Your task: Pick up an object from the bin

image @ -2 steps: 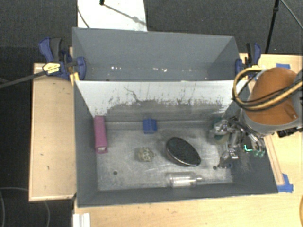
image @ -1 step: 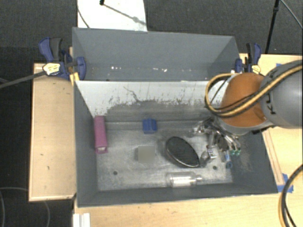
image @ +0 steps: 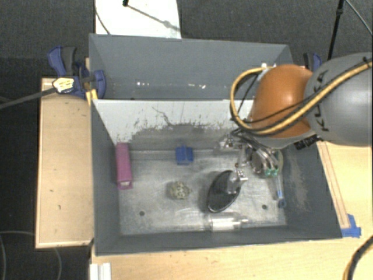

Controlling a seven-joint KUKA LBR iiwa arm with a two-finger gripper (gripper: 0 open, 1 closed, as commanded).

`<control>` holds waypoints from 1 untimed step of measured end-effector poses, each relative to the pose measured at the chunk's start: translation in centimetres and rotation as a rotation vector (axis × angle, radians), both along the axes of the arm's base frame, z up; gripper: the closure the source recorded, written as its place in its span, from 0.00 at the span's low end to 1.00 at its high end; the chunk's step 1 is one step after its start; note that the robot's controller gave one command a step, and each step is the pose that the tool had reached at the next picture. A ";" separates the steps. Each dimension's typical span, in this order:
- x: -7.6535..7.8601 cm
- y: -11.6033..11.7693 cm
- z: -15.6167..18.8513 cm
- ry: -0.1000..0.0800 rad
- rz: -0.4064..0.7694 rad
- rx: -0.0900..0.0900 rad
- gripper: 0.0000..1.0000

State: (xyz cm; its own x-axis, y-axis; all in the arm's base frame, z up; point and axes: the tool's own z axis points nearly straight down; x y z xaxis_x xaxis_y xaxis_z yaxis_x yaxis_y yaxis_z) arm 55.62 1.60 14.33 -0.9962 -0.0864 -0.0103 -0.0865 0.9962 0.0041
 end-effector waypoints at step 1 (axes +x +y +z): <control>-1.2 2.1 -7.1 0.002 0.212 -0.002 0.00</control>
Offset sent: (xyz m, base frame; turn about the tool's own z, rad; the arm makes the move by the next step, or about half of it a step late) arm -0.0139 0.0185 -0.0729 -0.2115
